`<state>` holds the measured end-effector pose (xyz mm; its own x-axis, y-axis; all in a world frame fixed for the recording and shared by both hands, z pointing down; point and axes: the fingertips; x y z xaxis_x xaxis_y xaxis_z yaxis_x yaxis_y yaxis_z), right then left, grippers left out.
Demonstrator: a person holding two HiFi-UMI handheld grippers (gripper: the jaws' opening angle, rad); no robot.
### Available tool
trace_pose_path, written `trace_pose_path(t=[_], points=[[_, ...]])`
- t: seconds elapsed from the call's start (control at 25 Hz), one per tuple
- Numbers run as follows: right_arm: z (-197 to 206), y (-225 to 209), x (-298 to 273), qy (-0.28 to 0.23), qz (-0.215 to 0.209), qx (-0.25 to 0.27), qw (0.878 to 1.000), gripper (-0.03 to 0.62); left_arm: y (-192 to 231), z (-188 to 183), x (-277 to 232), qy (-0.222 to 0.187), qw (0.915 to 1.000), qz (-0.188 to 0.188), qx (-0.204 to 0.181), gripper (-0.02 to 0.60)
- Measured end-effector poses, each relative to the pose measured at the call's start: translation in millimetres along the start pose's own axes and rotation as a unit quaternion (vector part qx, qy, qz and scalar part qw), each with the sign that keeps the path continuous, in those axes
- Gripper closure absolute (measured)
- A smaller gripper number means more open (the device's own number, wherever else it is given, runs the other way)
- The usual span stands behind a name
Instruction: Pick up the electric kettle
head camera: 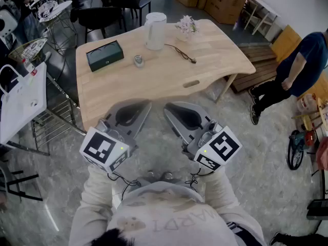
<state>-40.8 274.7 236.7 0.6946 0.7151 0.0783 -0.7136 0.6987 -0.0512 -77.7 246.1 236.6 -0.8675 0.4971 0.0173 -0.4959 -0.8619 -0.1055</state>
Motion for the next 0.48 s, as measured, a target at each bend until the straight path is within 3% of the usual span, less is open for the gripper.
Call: trace_pose_path(t=[0.48], points=[[3.1, -0.5, -7.1, 0.0, 0.005, -0.003, 1.0, 0.556, 9.1, 5.0, 3.9, 0.001, 1.0, 0.004, 0.0, 0.505]])
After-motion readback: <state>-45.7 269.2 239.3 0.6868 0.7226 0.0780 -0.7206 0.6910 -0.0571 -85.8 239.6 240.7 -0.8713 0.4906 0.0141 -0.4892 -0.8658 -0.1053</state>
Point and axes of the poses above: the fingertips, and each gripper's own axes: x backward along the fingers, y to its left, z out of its underside, and after that the axes turned 2 degrees about -x, right-handed
